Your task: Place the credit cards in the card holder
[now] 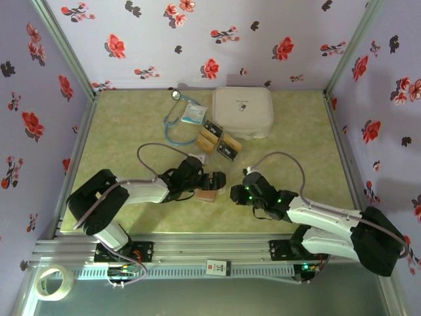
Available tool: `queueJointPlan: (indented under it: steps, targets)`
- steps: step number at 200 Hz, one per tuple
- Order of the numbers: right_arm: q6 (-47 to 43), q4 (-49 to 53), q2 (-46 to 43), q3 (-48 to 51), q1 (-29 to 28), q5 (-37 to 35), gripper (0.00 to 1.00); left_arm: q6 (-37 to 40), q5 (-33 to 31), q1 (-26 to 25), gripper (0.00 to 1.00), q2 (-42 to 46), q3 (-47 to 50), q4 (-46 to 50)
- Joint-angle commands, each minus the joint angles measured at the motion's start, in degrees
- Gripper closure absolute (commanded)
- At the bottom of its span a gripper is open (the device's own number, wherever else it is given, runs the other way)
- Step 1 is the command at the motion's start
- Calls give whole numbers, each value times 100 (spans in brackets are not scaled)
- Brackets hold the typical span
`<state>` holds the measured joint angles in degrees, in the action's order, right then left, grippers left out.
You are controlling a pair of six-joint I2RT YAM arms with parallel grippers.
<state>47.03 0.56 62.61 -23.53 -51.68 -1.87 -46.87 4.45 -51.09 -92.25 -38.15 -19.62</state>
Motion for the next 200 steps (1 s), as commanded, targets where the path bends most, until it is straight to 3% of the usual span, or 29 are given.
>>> queueJointPlan:
  steps: [1,55,114,200]
  targets:
    - [-50,-488,287,-104,-228,-26,78,-314,-520,-91,0,47,385,451]
    - [-143,-1202,875,-179,-563,30,88,-996,-1226,-261,0,485,820,768]
    - [-184,-1287,946,-374,-753,-14,94,-448,-1206,-220,0,723,109,1449]
    - [-418,-1087,1174,-1018,-1159,-173,96,-17,-744,381,0,817,-658,1986]
